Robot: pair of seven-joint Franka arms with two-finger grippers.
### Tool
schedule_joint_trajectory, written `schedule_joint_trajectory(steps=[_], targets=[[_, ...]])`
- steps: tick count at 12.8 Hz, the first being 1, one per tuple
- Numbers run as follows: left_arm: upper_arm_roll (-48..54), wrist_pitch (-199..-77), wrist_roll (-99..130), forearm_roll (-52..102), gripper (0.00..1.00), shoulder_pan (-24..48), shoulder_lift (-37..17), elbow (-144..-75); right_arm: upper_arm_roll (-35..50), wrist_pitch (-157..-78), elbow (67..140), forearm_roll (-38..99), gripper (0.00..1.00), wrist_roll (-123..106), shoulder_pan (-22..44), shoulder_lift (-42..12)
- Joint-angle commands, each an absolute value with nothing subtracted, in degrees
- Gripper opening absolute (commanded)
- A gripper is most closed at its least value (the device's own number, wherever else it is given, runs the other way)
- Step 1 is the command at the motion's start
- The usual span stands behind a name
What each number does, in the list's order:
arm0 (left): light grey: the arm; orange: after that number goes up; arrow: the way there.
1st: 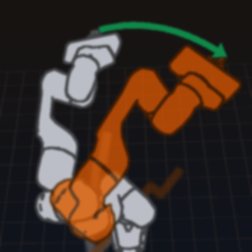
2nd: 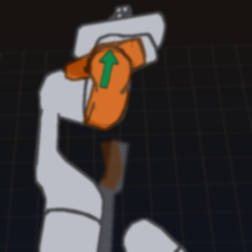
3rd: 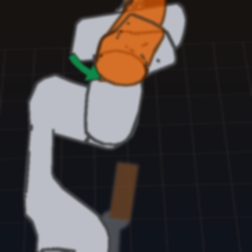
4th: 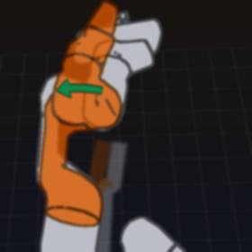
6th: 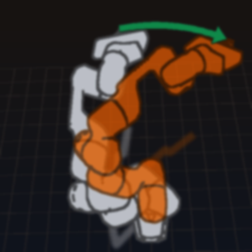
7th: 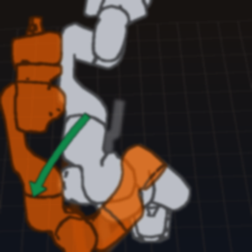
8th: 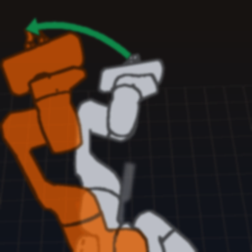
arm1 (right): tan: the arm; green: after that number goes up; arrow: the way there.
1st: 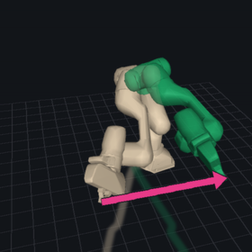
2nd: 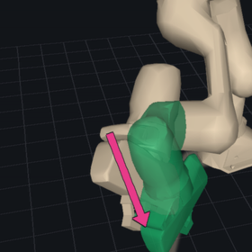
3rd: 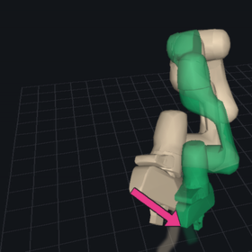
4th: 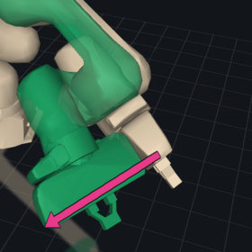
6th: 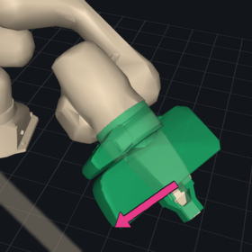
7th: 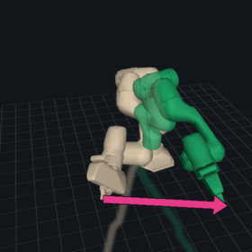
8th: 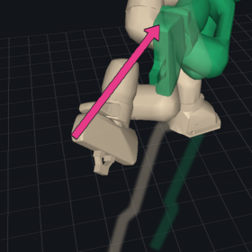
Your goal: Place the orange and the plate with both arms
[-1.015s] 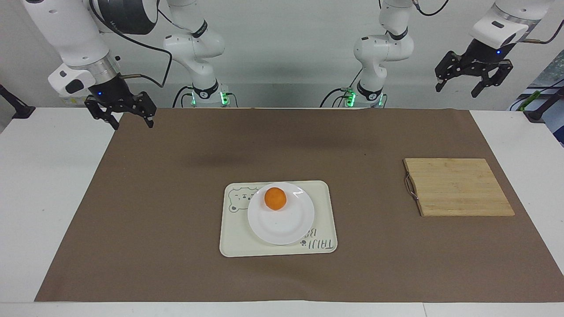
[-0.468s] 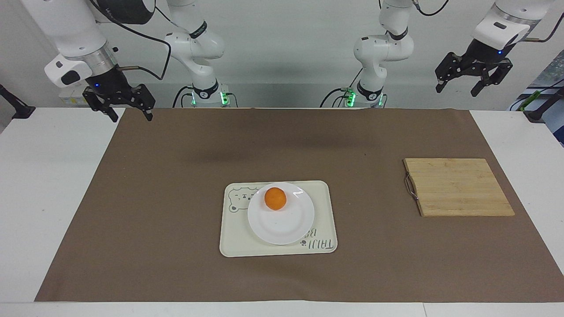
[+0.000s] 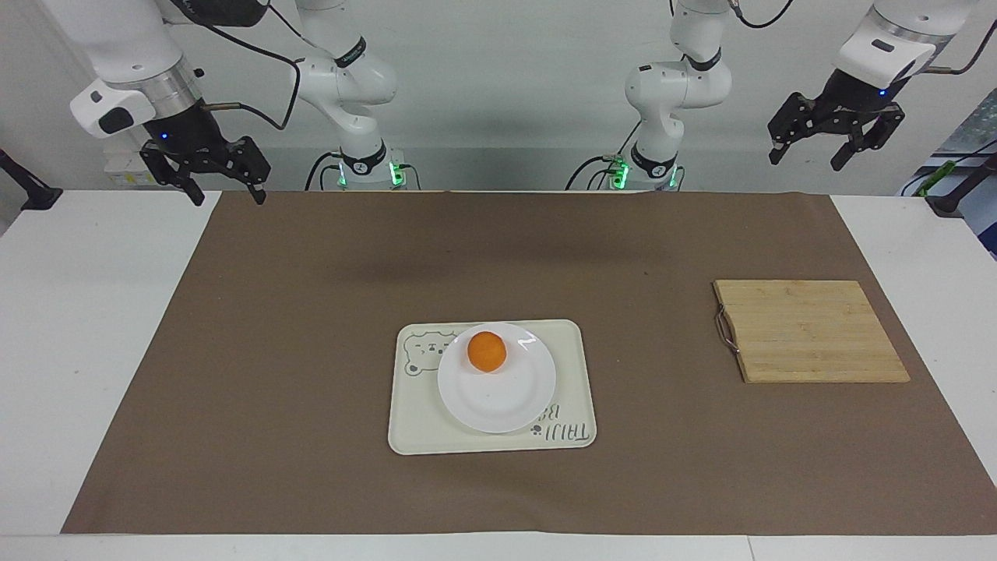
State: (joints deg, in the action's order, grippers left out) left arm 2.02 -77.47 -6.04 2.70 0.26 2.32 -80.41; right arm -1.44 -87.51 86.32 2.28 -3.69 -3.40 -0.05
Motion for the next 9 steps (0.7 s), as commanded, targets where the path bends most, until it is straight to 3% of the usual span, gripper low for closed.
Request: schedule_joint_trajectory(steps=[1, 9], targets=[[2.3, -75.6, -5.4, 2.8, 1.00, -0.3, 3.8, -81.8, -0.5, -86.5, 86.7, 0.9, 1.00, -2.5, -4.1, 0.7], [2.4, -75.8, -5.4, 2.7, 1.00, -0.3, 3.7, -81.7, -0.6, -85.0, 88.0, 0.8, 1.00, -2.4, -4.1, 1.6]])
